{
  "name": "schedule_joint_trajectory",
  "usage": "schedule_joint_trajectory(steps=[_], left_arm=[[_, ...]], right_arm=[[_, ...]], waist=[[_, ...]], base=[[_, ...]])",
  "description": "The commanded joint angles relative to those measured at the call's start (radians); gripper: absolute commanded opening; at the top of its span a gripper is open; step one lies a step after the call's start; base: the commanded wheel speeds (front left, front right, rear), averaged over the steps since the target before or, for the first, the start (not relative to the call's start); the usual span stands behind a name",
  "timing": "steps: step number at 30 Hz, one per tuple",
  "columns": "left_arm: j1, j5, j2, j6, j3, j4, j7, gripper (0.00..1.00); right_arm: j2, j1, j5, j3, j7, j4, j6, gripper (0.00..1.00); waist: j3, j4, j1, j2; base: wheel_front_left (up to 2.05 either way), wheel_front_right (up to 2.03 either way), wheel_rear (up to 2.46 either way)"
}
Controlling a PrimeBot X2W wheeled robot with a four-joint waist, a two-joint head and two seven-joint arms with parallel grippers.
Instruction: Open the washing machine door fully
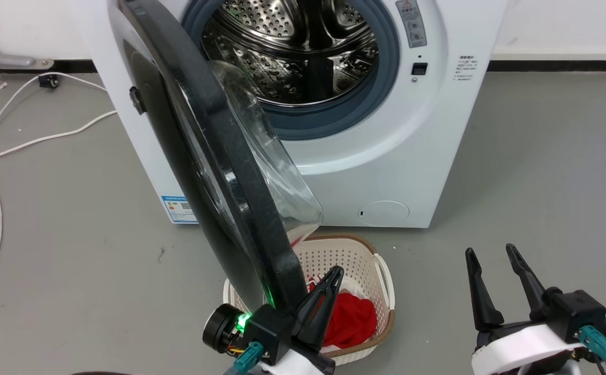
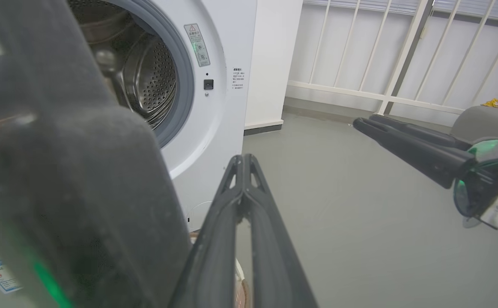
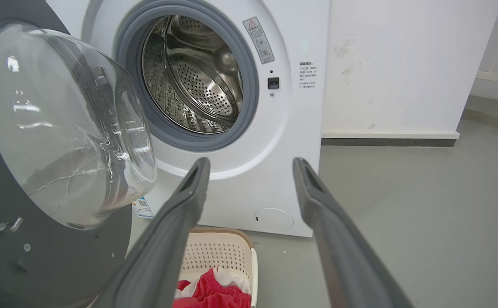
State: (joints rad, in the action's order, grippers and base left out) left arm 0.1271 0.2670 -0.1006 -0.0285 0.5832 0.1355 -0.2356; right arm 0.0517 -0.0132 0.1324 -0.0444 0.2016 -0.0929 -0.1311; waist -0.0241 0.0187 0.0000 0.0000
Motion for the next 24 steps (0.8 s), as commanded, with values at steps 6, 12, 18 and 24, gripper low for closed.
schedule_joint_trajectory(steps=[6,12,18,24], left_arm=[[-0.039,0.007,-0.026,-0.023,-0.008,-0.028,0.0,0.0],[-0.078,0.01,-0.032,-0.045,0.001,-0.07,0.001,0.0],[-0.098,0.014,-0.041,-0.063,-0.005,-0.088,0.005,0.0],[-0.103,0.007,-0.049,-0.081,-0.014,-0.116,0.0,0.0]], right_arm=[[-0.003,-0.023,-0.002,0.003,-0.006,0.006,0.001,1.0],[-0.003,-0.03,-0.008,0.004,-0.016,0.017,0.001,1.0],[-0.003,-0.028,-0.006,0.004,-0.018,0.023,0.001,1.0],[-0.003,-0.027,-0.007,0.008,-0.02,0.02,0.001,1.0]], waist=[[0.014,0.056,0.0,0.0],[0.018,0.134,0.0,0.0],[0.012,0.187,0.0,0.0],[0.004,0.256,0.0,0.0]], base=[[0.0,0.0,0.0],[0.0,0.0,0.0],[0.0,0.0,0.0],[0.0,0.0,0.0]])
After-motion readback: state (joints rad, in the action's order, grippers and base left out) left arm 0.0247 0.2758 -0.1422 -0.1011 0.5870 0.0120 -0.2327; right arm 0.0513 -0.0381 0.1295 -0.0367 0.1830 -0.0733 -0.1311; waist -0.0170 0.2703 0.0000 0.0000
